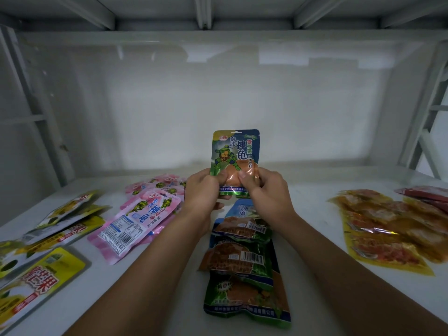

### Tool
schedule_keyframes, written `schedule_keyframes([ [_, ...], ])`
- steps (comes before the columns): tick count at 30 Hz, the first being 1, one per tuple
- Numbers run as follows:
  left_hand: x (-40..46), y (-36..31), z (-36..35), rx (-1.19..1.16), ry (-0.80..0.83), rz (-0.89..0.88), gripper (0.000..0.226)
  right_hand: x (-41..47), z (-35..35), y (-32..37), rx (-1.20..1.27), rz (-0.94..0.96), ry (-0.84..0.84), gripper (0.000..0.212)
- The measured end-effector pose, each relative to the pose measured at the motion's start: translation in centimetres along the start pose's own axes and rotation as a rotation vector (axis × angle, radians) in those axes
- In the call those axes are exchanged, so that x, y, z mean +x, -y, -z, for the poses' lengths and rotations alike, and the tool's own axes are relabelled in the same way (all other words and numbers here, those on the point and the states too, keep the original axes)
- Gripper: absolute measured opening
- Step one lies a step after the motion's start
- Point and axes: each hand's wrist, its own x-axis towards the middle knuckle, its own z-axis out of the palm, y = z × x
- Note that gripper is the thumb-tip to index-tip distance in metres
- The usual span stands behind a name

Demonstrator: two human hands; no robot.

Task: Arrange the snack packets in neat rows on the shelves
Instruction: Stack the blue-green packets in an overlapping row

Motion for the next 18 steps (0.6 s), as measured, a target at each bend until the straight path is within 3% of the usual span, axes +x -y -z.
schedule_keyframes([
  [6,0.26,-0.05,0.18,-0.104,0.015,0.070,0.012,-0.27,-0.47,0.00,-0.011,0.090,0.054,0.035],
  [11,0.29,0.11,0.29,-0.194,0.095,0.029,0.013,-0.40,-0.43,0.16,0.098,0.004,0.061,0.036],
  [15,0.14,0.00,0.23,-0.154,0.104,-0.004,0.012,-0.67,-0.35,0.44,0.094,-0.018,0.020,0.058],
  [18,-0.13,-0.26,0.26,-0.161,0.129,0.007,0.014,-0.75,-0.28,0.59,0.059,0.006,0.003,0.048],
])
